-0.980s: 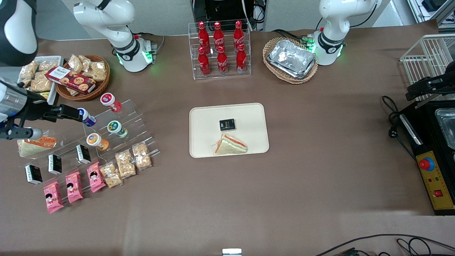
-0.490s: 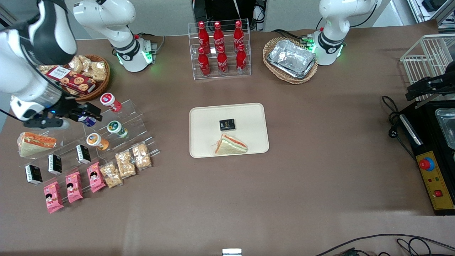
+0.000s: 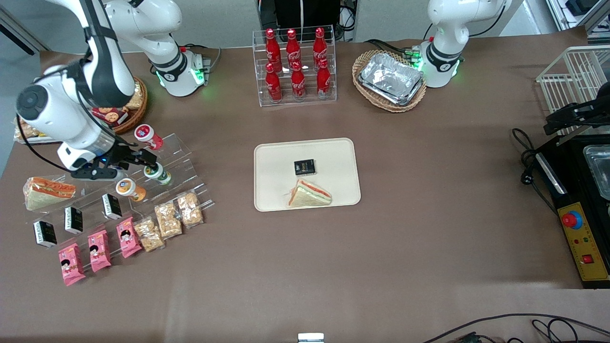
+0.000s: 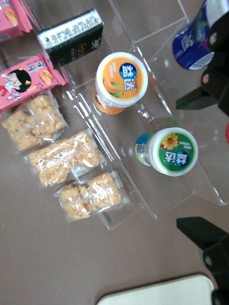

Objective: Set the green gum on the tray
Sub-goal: 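Lower the right gripper around the green gum bottle and close it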

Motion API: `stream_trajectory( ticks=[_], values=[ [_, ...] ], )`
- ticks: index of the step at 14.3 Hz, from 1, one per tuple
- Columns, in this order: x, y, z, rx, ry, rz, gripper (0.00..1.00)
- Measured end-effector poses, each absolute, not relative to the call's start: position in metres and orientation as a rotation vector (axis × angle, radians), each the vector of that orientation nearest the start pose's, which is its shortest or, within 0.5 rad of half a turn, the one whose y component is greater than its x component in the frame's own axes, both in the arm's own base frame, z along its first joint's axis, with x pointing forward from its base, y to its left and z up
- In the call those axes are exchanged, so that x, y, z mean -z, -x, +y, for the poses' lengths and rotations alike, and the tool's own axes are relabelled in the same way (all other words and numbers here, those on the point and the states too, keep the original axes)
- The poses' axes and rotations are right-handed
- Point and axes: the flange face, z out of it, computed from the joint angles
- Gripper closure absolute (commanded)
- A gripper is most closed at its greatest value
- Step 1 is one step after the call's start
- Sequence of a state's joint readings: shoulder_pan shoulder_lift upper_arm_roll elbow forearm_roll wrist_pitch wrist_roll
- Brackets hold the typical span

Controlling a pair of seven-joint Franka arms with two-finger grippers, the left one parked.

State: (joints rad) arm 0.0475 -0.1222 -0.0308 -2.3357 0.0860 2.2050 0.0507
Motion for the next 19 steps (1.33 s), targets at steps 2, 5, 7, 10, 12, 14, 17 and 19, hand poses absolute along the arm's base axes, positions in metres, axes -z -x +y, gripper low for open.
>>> stream_trajectory(
  ticks=[2, 5, 7, 10, 12, 14, 17, 19],
  values=[
    [-0.367, -0.485, 0.011, -0.027, 3.069, 0.134, 0.00],
    [-0.351, -0.484, 0.014, -0.053, 3.072, 0.127, 0.00],
    [-0.344, -0.484, 0.015, -0.060, 3.074, 0.130, 0.03],
    [-0.326, -0.483, 0.014, -0.039, 3.077, 0.136, 0.42],
    [-0.319, -0.482, 0.017, -0.042, 3.079, 0.130, 0.67],
    [-0.318, -0.482, 0.019, -0.042, 3.080, 0.123, 0.85],
    [-0.320, -0.482, 0.019, -0.036, 3.080, 0.117, 0.91],
    [-0.330, -0.485, 0.020, -0.015, 3.078, 0.111, 0.90]
  ],
)
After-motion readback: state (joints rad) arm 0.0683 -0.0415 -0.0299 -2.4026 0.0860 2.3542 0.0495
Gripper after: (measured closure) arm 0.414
